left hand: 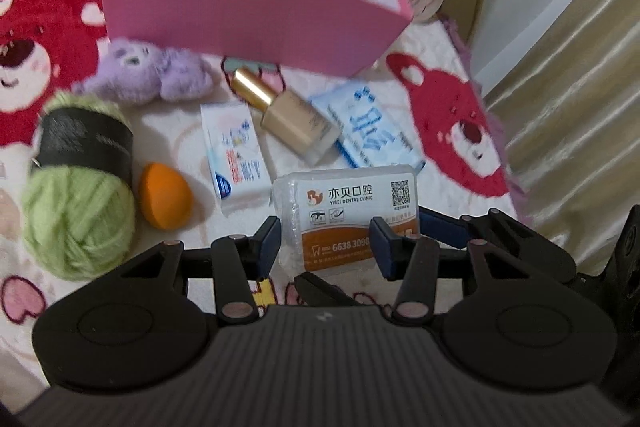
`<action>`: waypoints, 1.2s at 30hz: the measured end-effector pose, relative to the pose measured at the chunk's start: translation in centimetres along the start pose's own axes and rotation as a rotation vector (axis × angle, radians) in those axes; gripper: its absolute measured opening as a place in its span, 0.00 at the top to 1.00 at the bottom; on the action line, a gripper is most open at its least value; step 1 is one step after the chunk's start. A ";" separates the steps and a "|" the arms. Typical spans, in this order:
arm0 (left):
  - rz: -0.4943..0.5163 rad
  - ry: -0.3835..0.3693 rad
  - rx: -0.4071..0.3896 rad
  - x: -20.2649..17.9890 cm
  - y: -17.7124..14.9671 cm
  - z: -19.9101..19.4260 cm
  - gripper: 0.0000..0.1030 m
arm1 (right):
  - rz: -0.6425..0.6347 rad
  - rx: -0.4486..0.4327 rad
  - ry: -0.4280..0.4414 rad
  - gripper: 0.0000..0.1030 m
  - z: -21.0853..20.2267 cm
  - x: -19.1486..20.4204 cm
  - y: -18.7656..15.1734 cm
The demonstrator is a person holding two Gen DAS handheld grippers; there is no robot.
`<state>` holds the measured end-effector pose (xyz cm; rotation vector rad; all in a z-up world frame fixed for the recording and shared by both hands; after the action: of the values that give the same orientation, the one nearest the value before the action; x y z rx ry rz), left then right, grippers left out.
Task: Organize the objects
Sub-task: 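Lift the floss box with the left gripper and carry it into the pink box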
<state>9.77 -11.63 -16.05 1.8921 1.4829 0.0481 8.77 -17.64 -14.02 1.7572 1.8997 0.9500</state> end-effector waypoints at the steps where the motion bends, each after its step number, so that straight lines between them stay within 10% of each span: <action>1: 0.003 -0.001 -0.009 -0.1 0.3 -0.5 0.54 | -0.007 -0.008 0.000 0.10 -0.3 0.3 0.4; 22: 0.165 0.048 -0.103 -0.8 12.7 -8.5 0.55 | -0.008 -0.126 0.051 0.29 -4.2 1.7 13.9; 36: 0.080 -0.034 -0.064 2.9 23.3 -1.6 0.54 | -0.066 0.062 -0.030 0.40 2.9 -2.7 23.9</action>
<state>29.46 -10.15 -3.16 1.8912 1.3663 0.0989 28.26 -19.98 0.18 1.7220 1.9749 0.8456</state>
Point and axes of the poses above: each gripper's, at about its wrist camera, not at the fingertips, and z roughly the way its jaws point, x to its left, y to its top, the point moved 10 cm from there along z, roughly the way its jaws point, and after that the axes turned 7 degrees about z, right-handed, at the moved point
